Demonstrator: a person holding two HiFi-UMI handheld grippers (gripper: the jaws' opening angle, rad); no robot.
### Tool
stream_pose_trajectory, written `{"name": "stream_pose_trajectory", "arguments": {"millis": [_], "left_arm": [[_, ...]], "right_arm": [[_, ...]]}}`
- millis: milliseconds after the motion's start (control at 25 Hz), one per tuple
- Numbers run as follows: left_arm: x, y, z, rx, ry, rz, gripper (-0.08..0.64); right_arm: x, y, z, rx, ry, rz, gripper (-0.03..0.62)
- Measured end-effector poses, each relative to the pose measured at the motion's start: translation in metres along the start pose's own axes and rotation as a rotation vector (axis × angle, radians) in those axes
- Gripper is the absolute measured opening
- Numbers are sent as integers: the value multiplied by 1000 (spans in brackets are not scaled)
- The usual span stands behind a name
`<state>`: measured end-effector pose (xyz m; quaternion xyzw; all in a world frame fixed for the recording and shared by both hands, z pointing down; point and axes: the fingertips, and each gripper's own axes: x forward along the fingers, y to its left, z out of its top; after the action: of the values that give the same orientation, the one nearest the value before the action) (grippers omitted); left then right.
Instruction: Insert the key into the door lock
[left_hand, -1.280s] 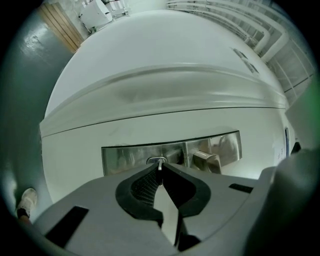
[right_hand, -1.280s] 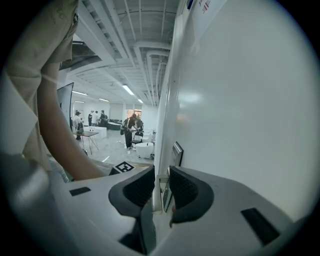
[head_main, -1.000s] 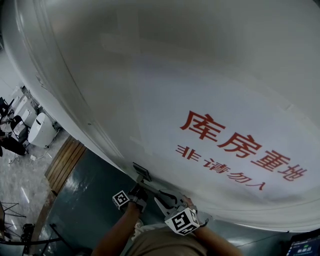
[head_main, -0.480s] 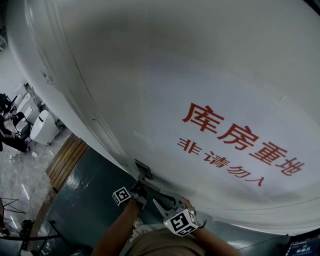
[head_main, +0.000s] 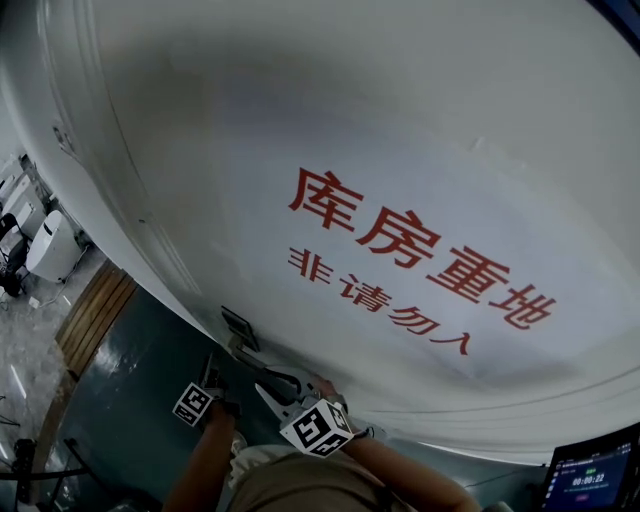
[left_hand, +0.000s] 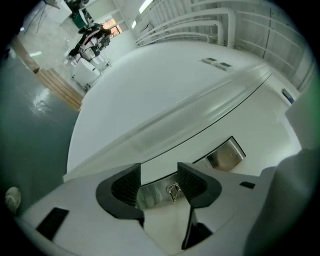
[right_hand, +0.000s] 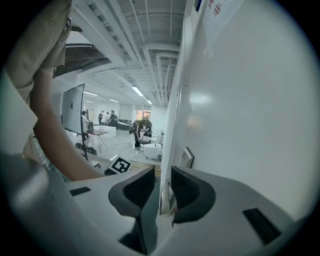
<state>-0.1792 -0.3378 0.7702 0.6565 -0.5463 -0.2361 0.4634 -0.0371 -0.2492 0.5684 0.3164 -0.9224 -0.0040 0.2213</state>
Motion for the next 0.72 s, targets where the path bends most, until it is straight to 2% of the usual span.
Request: {"name": "stream_pose_trajectory", "arguments": {"millis": [120, 200, 400, 560, 720], "left_arm": [[-20, -8, 15, 82, -44, 42, 225], [-29, -25, 24, 156, -66, 36, 225], [-46, -80, 28, 447, -62, -17, 224], [-58, -118, 19, 626, -37, -64, 224], [-72, -147, 15, 798, -30, -71, 224]], "right_arm": [[0, -3, 12, -19, -28, -4, 97], [-1, -6, 18, -31, -47, -16, 97], [-8, -11, 28, -42, -84, -47, 97], [-14, -12, 35, -40, -118, -60, 97], [-22, -14, 45, -85, -173, -117, 100]]}}
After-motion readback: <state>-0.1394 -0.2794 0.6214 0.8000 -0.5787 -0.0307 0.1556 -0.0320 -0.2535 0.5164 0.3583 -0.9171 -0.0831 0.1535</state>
